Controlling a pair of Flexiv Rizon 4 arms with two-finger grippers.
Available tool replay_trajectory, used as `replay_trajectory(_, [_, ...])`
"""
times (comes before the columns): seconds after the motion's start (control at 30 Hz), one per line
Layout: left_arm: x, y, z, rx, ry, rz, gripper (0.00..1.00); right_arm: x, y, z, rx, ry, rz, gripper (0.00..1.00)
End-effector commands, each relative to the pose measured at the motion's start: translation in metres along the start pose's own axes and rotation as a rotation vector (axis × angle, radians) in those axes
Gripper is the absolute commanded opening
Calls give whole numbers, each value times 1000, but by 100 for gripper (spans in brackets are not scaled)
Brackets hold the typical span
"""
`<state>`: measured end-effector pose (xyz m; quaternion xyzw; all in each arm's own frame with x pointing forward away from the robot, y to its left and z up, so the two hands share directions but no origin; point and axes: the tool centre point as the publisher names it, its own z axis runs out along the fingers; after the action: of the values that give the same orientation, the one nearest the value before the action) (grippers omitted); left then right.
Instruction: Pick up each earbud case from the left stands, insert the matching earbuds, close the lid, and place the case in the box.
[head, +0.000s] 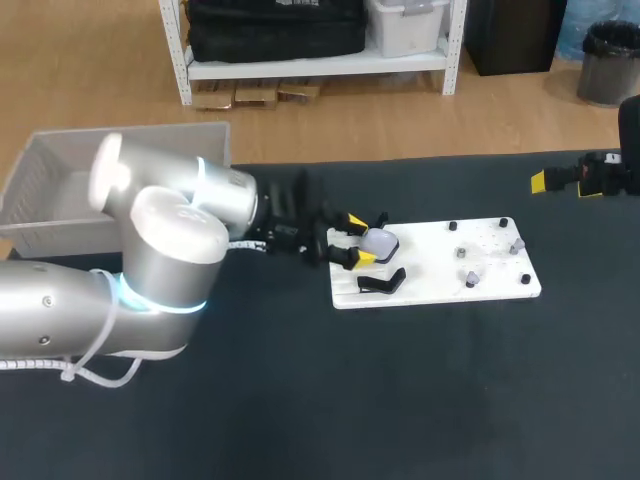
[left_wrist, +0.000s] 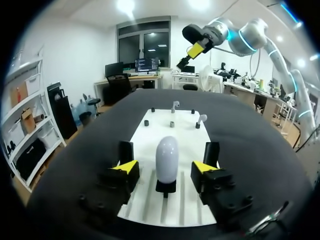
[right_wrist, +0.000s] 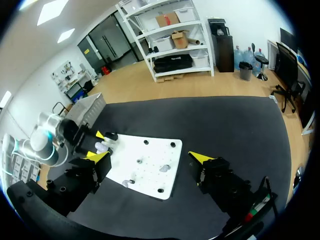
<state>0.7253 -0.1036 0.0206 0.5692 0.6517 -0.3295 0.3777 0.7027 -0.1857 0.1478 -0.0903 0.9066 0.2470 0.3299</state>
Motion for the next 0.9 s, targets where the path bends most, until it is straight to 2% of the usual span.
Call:
replay_trajectory(0.03, [0, 3, 8, 9, 15, -6, 60, 0, 1, -1, 3, 0, 1, 100])
replay_trajectory(0.17, [2, 3, 9, 13, 16, -7, 59, 0, 1, -1, 3, 0, 1, 100])
replay_trajectory(0.3, [2, 4, 10, 15, 5, -18, 53, 0, 1, -1, 3, 0, 1, 100])
replay_trajectory(0.67, [-2, 2, 18, 35, -11, -27, 45, 0, 1, -1, 3, 0, 1, 100])
replay_trajectory(0.8, [0, 2, 18, 37, -12, -38, 35, 0, 1, -1, 3, 0, 1, 100])
replay_trajectory(0.87, [2, 3, 17, 37, -14, -46, 20, 0, 1, -1, 3, 0, 1, 100])
replay_trajectory(0.9, [3, 3, 16, 36, -14, -48, 17, 0, 1, -1, 3, 0, 1, 100])
